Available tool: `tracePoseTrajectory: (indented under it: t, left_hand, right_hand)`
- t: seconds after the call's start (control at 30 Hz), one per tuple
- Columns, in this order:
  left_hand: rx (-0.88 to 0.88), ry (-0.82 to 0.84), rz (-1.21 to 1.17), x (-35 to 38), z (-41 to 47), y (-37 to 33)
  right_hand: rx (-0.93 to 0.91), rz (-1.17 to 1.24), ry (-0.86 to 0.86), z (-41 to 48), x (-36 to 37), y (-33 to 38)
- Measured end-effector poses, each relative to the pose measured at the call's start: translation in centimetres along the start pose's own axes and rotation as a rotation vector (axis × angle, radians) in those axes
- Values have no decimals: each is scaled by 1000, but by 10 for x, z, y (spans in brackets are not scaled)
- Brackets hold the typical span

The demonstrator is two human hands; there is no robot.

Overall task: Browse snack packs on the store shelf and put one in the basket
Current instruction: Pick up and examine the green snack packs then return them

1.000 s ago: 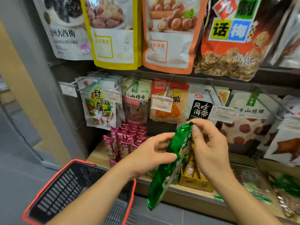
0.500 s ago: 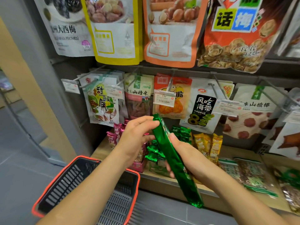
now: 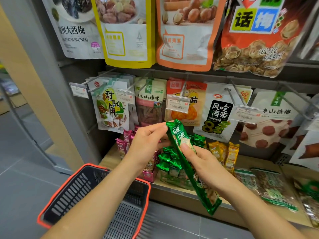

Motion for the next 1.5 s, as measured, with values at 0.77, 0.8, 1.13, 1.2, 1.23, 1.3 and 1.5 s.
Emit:
tracePoseTrajectory:
  t: [0.77,0.8,1.13,1.2,1.23,1.3,1.5]
  left_hand:
    - [395,-155,915,-34,3,-5]
    - [436,-123,1025,-31,1,-4]
    - [646,-29,1381,-5,-8,-4]
    - [676,39,1354,2,-12,0]
    - [682,71,1344,5,-13,2]
    - [694,121,1337,11,-18,4]
    - [750,215,1215,27,-29,6]
  right_hand:
    - [-120,-193,63,-6,-12,3]
    - [-94,-161,49,-6,-12,4]
    - [154,236,50,-2,-16,5]
    - [187,294,39,0,-17,-1]
    - [204,332,36,0,-18,-2]
    - [232,411,18,-1,-18,-3]
    - [289,685,-71,0,-21,-4]
Point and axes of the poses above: each hand's wrist, its own z-axis towards the middle knuckle, its own x-axis out of the palm, y = z × x, the point moved 3 cm from there along z, towards the middle knuckle, and after that the axes turned 1 degree about -x, right-handed, at the moved point
